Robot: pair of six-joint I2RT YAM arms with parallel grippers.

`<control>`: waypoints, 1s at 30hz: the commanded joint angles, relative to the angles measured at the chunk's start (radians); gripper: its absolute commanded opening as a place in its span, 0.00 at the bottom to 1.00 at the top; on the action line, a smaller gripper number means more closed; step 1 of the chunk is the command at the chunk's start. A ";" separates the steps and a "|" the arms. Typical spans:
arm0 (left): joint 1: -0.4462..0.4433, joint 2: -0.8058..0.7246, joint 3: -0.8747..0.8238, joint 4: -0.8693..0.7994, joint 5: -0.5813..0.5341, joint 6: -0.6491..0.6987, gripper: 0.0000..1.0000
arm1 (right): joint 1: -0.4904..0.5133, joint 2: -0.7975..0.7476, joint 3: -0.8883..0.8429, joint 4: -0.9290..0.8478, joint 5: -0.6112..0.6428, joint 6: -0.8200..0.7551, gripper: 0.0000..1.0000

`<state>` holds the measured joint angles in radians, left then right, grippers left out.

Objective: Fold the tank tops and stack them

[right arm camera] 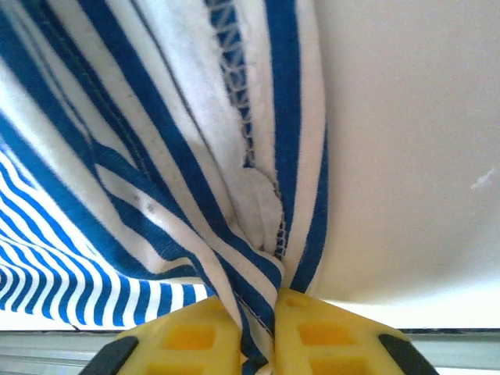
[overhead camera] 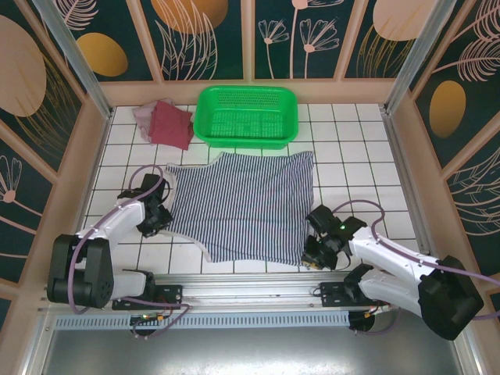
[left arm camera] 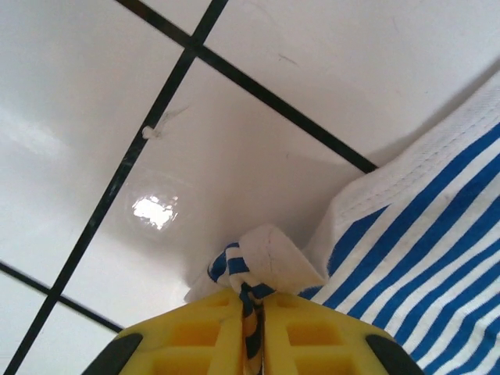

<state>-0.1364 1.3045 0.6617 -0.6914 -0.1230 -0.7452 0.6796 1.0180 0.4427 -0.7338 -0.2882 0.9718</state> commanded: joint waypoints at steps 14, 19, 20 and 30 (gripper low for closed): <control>0.006 -0.126 0.077 -0.259 0.065 -0.027 0.05 | -0.124 -0.047 0.141 -0.145 0.046 -0.116 0.00; 0.006 -0.071 0.121 -0.247 0.092 0.003 0.04 | -0.240 0.008 0.224 -0.144 0.016 -0.235 0.00; 0.006 -0.056 0.136 -0.248 0.094 0.012 0.04 | -0.254 0.022 0.238 -0.145 0.009 -0.252 0.00; 0.006 0.090 0.305 -0.285 0.134 0.103 0.04 | -0.366 0.195 0.375 -0.135 -0.101 -0.407 0.00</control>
<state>-0.1364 1.3640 0.9329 -0.9287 -0.0048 -0.6933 0.3340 1.1851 0.7780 -0.8463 -0.3447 0.6399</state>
